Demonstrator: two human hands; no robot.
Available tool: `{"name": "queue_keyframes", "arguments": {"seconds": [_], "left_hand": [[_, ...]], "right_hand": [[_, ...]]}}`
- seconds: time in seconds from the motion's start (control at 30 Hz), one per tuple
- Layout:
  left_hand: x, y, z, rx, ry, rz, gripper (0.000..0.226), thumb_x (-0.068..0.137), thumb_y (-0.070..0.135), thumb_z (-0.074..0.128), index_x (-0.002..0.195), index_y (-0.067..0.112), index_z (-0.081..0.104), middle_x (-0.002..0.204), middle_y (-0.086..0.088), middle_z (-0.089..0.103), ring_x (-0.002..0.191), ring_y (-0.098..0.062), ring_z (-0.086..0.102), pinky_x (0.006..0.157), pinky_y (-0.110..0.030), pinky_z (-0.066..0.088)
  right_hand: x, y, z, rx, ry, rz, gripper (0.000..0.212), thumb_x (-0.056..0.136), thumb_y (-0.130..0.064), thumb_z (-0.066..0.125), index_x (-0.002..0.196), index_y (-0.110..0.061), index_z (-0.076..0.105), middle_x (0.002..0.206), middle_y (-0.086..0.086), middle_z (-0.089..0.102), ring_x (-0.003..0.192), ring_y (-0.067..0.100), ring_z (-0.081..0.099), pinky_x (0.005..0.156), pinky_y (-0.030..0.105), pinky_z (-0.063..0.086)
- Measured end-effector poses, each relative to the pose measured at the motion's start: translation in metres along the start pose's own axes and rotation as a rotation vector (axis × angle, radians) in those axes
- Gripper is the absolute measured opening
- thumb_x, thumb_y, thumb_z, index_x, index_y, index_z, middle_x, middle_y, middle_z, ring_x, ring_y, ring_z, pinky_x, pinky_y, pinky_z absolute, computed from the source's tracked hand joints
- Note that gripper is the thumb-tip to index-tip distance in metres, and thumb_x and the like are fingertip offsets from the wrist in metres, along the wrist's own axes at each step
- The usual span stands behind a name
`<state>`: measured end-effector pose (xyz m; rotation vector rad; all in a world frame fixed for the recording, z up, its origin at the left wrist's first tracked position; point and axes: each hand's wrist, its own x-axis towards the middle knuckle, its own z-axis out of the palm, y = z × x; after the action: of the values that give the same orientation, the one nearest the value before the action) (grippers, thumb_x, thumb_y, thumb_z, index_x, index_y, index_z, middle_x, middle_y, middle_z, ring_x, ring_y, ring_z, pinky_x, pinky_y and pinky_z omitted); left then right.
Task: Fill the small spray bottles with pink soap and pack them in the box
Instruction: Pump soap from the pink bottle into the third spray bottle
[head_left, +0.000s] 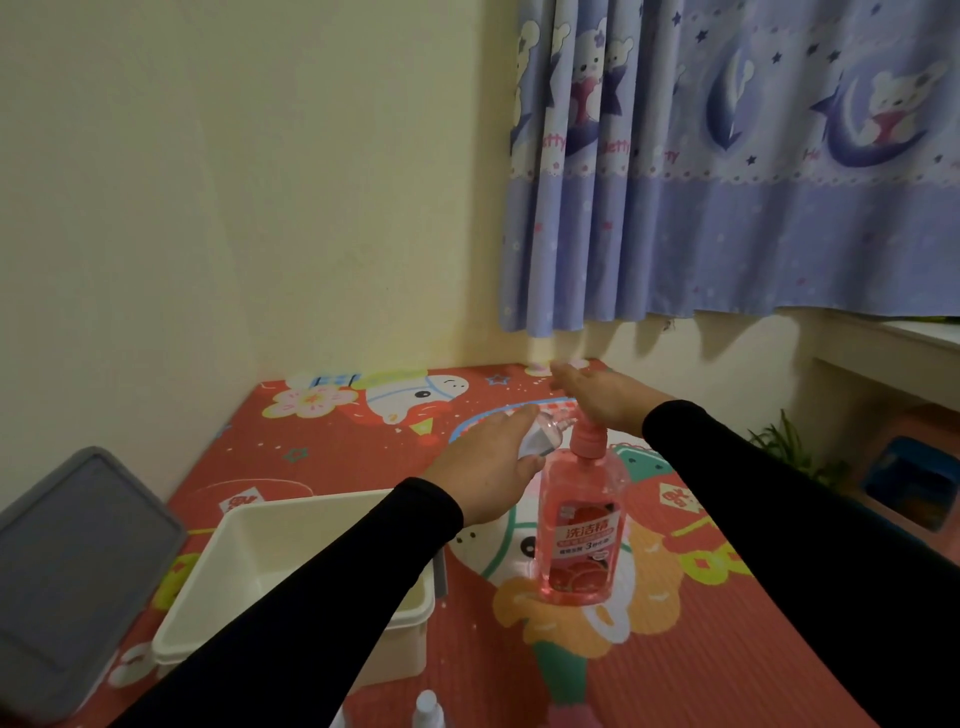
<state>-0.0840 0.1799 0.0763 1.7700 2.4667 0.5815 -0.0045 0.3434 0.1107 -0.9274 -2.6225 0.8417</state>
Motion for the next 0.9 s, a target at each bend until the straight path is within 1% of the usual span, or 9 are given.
{"name": "queue_keyframes", "arguments": {"seconds": [0.07,0.13,0.23,0.33,0.43,0.53,0.67,0.83,0.9], "left_hand": [[0.0,0.002,-0.004,-0.011,0.03,0.01,0.058,0.102,0.036,0.041,0.153,0.02,0.016,0.156,-0.007,0.028,0.142,-0.022,0.028,0.11,-0.033,0.026],[0.002,0.003,-0.006,-0.021,0.049,0.016,0.055,0.102,0.035,0.042,0.15,0.02,0.022,0.152,-0.008,0.034,0.136,-0.024,0.036,0.105,-0.032,0.031],[0.004,0.001,0.0,-0.007,0.047,0.014,0.055,0.101,0.035,0.042,0.15,0.021,0.021,0.151,-0.009,0.035,0.135,-0.025,0.036,0.106,-0.035,0.032],[0.003,-0.001,0.007,-0.01,0.018,0.008,0.057,0.102,0.035,0.041,0.152,0.021,0.017,0.155,-0.007,0.03,0.141,-0.025,0.03,0.11,-0.037,0.03],[0.003,0.0,0.007,-0.013,0.001,0.005,0.059,0.102,0.036,0.04,0.153,0.021,0.015,0.157,-0.007,0.026,0.143,-0.024,0.025,0.112,-0.037,0.028],[0.003,0.002,0.0,-0.005,0.014,0.005,0.059,0.102,0.036,0.041,0.153,0.021,0.015,0.156,-0.008,0.028,0.141,-0.024,0.029,0.11,-0.035,0.028],[0.002,0.006,-0.007,-0.029,0.058,0.03,0.058,0.101,0.034,0.044,0.152,0.021,0.019,0.153,-0.007,0.033,0.138,-0.023,0.034,0.107,-0.031,0.029],[0.002,0.004,0.0,-0.011,0.027,0.015,0.057,0.102,0.034,0.041,0.152,0.021,0.017,0.153,-0.007,0.032,0.138,-0.024,0.033,0.108,-0.035,0.03],[0.001,0.003,0.004,-0.008,0.012,0.011,0.057,0.102,0.034,0.04,0.153,0.021,0.016,0.154,-0.007,0.03,0.139,-0.024,0.03,0.108,-0.036,0.029]], "right_hand": [[0.003,-0.002,-0.006,-0.007,0.012,-0.006,0.063,0.101,-0.052,0.016,0.14,-0.013,0.047,0.145,0.013,0.047,0.133,0.028,0.043,0.113,0.04,0.029],[0.006,-0.001,-0.008,-0.03,0.02,-0.009,0.069,0.098,-0.058,0.014,0.139,-0.015,0.048,0.143,0.013,0.049,0.131,0.029,0.045,0.112,0.045,0.031],[0.008,0.005,-0.002,-0.002,0.0,-0.053,0.061,0.102,-0.049,0.017,0.137,-0.014,0.052,0.143,0.007,0.049,0.133,0.025,0.044,0.114,0.039,0.028],[0.009,0.012,0.007,0.069,-0.001,-0.041,0.063,0.1,-0.054,0.018,0.131,-0.017,0.058,0.14,0.003,0.053,0.131,0.022,0.047,0.114,0.039,0.03],[0.005,0.009,0.006,0.036,-0.004,-0.022,0.062,0.1,-0.054,0.018,0.134,-0.018,0.056,0.141,0.005,0.052,0.13,0.023,0.046,0.113,0.037,0.03],[0.002,0.002,0.001,-0.013,-0.009,-0.054,0.055,0.104,-0.044,0.02,0.138,-0.013,0.05,0.144,0.008,0.049,0.133,0.024,0.044,0.112,0.035,0.03],[0.007,0.002,-0.008,0.014,0.012,-0.017,0.068,0.098,-0.059,0.016,0.136,-0.017,0.053,0.143,0.01,0.05,0.131,0.026,0.045,0.112,0.044,0.032],[0.009,0.008,0.004,0.066,0.009,-0.048,0.061,0.101,-0.052,0.018,0.126,-0.016,0.061,0.131,-0.002,0.058,0.122,0.017,0.05,0.111,0.038,0.033],[0.009,0.011,0.009,0.09,0.011,-0.035,0.063,0.099,-0.056,0.019,0.126,-0.017,0.061,0.136,0.001,0.057,0.126,0.019,0.05,0.112,0.041,0.033]]}}
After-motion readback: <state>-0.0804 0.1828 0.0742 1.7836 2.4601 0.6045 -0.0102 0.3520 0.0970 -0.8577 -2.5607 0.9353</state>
